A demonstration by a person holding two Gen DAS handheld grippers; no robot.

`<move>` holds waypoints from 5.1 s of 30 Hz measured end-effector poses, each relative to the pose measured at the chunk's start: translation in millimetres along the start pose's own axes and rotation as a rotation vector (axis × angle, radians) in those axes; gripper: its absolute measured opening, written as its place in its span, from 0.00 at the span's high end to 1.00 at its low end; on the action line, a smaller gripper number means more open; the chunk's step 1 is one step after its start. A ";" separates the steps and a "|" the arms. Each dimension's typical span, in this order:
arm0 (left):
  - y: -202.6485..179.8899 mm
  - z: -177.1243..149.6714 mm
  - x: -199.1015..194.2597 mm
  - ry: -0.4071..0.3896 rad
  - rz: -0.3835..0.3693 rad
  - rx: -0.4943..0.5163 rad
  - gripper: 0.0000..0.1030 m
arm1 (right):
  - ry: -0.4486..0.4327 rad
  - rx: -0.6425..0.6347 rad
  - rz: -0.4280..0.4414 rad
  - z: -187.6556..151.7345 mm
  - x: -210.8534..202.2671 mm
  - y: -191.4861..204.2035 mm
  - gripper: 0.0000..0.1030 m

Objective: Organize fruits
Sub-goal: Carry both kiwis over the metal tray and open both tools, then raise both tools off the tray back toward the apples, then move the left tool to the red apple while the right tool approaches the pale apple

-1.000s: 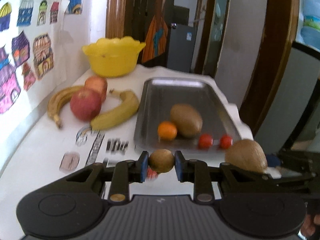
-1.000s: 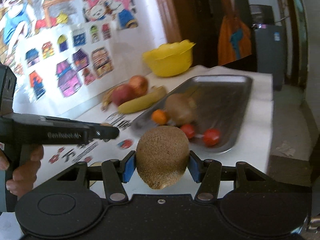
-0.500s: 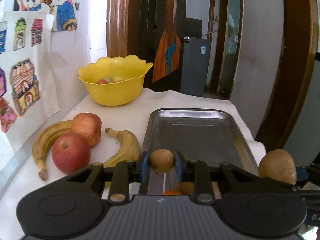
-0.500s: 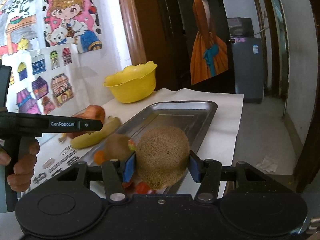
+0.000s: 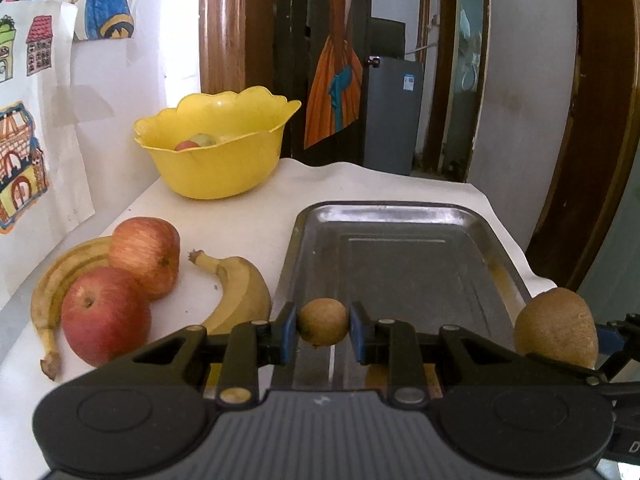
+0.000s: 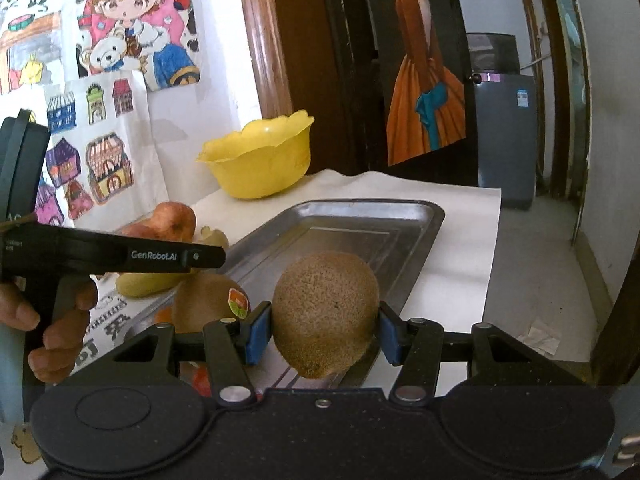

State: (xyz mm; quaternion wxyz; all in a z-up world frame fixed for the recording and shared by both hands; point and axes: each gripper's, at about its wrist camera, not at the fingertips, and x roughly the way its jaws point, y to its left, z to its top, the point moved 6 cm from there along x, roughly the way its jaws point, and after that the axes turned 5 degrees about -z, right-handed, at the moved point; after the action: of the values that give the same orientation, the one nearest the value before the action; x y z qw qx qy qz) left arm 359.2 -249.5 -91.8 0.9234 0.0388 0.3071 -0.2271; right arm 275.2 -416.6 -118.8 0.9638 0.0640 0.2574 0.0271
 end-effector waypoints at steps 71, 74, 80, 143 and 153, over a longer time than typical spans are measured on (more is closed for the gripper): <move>26.3 -86.6 -287.2 -0.210 0.098 -0.026 0.01 | -0.216 -0.058 -0.106 -35.9 -272.4 123.7 0.01; 26.5 -99.7 -294.2 -0.195 0.105 -0.020 0.01 | -0.186 -0.059 -0.102 -48.0 -276.5 130.4 0.01; 30.5 -123.7 -312.0 -0.172 0.127 -0.027 0.01 | -0.143 -0.067 -0.085 -69.3 -283.7 146.0 0.01; 152.0 10.5 -62.1 0.173 0.165 -0.106 0.01 | 0.184 0.020 0.205 132.7 63.9 147.0 0.01; 150.1 4.7 -21.9 0.198 0.065 -0.005 0.07 | 0.392 0.054 0.360 120.5 162.8 174.6 0.01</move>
State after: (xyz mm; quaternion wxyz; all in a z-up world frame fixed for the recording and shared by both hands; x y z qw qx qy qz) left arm 412.9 -107.7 -85.3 0.8954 0.0686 0.3961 -0.1914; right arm 473.1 -243.1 -71.5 0.8731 0.1281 0.4243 0.2030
